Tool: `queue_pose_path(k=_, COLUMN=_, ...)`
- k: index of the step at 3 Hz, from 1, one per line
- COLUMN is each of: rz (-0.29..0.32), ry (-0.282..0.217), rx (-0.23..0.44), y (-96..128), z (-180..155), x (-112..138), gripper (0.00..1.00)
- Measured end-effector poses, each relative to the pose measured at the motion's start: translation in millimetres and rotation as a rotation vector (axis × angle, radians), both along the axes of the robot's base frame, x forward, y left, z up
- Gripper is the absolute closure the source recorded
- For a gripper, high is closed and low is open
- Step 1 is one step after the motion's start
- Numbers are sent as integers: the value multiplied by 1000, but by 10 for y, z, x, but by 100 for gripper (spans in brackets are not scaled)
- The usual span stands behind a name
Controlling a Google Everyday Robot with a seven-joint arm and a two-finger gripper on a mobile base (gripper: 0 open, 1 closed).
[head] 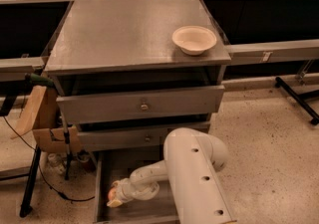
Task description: Pick apple from bottom drawer and place on counter
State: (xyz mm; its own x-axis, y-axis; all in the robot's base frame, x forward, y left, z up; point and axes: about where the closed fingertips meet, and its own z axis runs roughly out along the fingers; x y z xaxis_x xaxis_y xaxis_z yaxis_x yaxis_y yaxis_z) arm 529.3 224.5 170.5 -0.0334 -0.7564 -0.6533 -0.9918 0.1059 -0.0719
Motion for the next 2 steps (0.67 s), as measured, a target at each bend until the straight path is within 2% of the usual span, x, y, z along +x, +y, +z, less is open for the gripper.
queue_pose_path(k=1, rz=-9, ry=-40, rx=-22, y=-361, z=569, x=106, gripper=100)
queue_pose_path(k=2, rz=25, ry=-24, rx=-70, y=-648, z=1103, x=-13, gripper=100)
